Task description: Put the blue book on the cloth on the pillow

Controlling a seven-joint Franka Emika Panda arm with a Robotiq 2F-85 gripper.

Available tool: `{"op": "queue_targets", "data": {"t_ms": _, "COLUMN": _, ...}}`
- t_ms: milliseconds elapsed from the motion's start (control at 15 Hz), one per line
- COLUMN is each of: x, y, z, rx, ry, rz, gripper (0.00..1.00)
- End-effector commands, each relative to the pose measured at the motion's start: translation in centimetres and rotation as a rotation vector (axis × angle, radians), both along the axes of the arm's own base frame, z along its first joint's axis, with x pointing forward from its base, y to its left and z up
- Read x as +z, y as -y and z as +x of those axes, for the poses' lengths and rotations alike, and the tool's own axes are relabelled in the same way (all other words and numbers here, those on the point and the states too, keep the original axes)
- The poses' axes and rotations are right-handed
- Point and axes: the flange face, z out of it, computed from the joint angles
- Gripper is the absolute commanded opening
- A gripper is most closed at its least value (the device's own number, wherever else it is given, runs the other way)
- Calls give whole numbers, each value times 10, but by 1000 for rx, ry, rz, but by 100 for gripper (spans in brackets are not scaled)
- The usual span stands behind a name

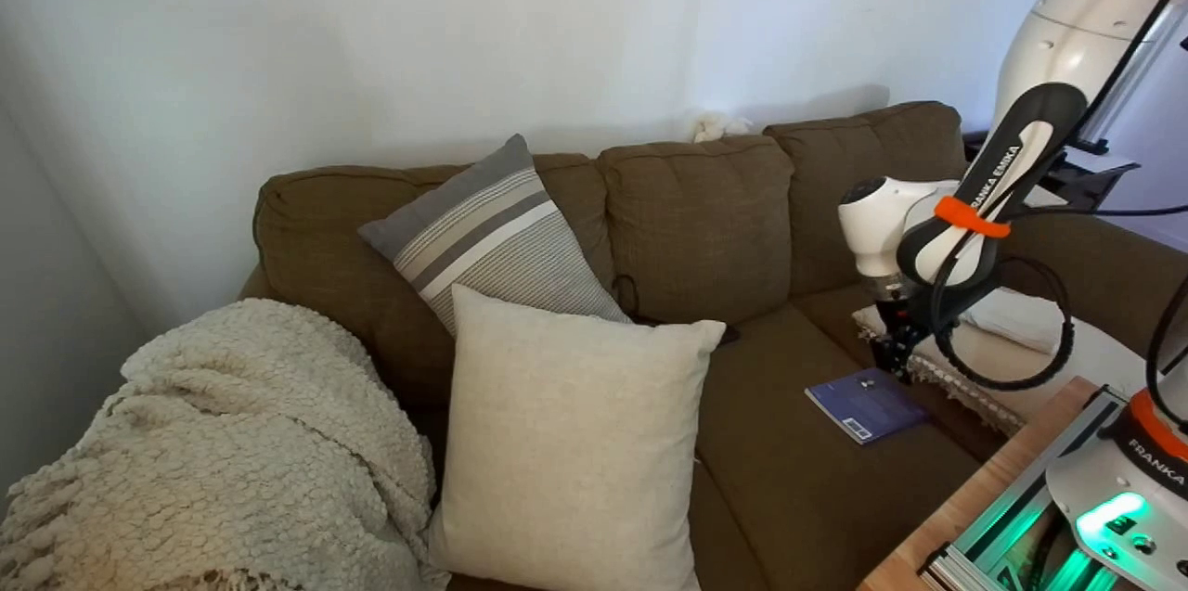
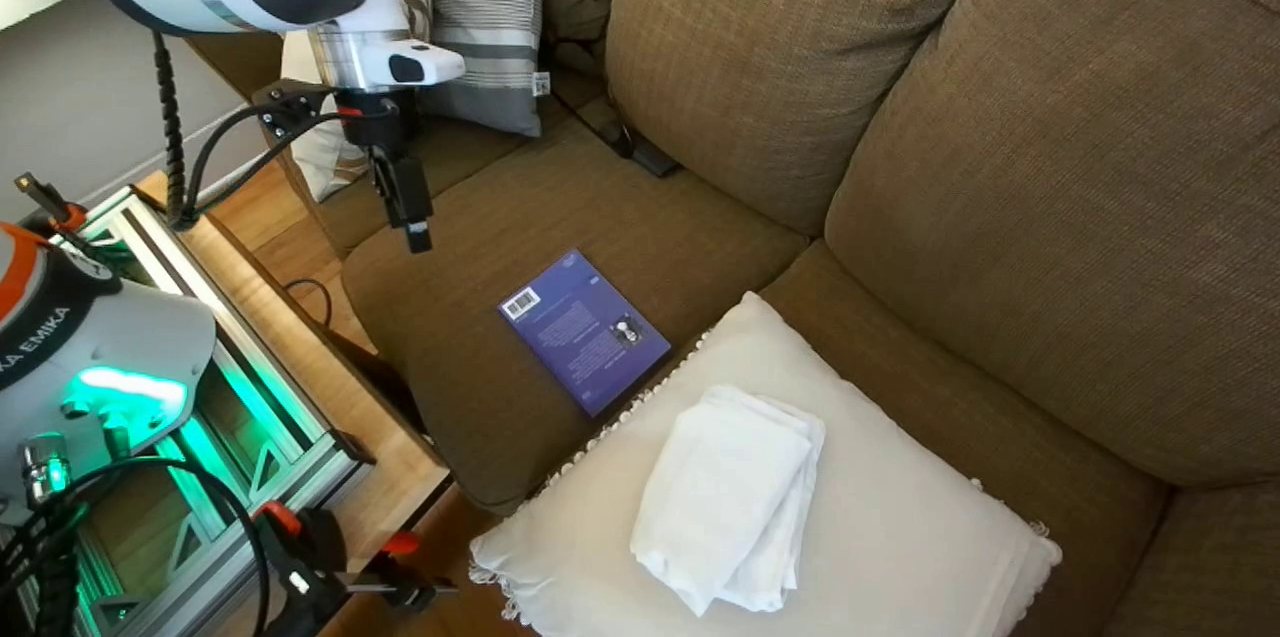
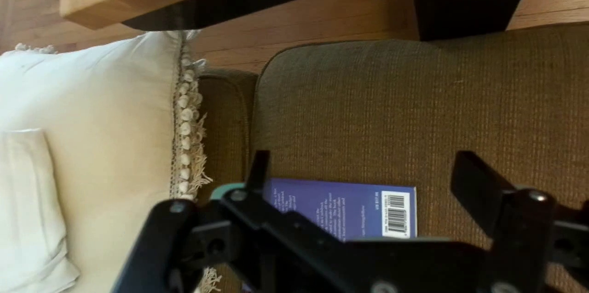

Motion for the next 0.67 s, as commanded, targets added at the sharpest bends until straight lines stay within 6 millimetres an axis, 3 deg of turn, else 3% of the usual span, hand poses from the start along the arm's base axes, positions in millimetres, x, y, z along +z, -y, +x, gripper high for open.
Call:
{"op": "queue_targets", "data": {"t_ms": 0, "x": -11, "y": -4, "z": 2, "rx": -3, "ry": -12, "rz": -3, "gripper": 100}}
{"op": "queue_targets", "data": {"t_ms": 200, "x": -21, "y": -4, "z": 7, "rx": -10, "ry": -22, "rz": -9, "gripper": 100}}
{"op": "queue_targets", "data": {"t_ms": 533, "x": -36, "y": 4, "z": 80, "rx": -51, "ry": 142, "rz": -6, "gripper": 100}}
{"op": "queue_targets", "data": {"t_ms": 600, "x": -47, "y": 5, "z": 95, "rx": -59, "ry": 148, "rz": 11, "gripper": 100}}
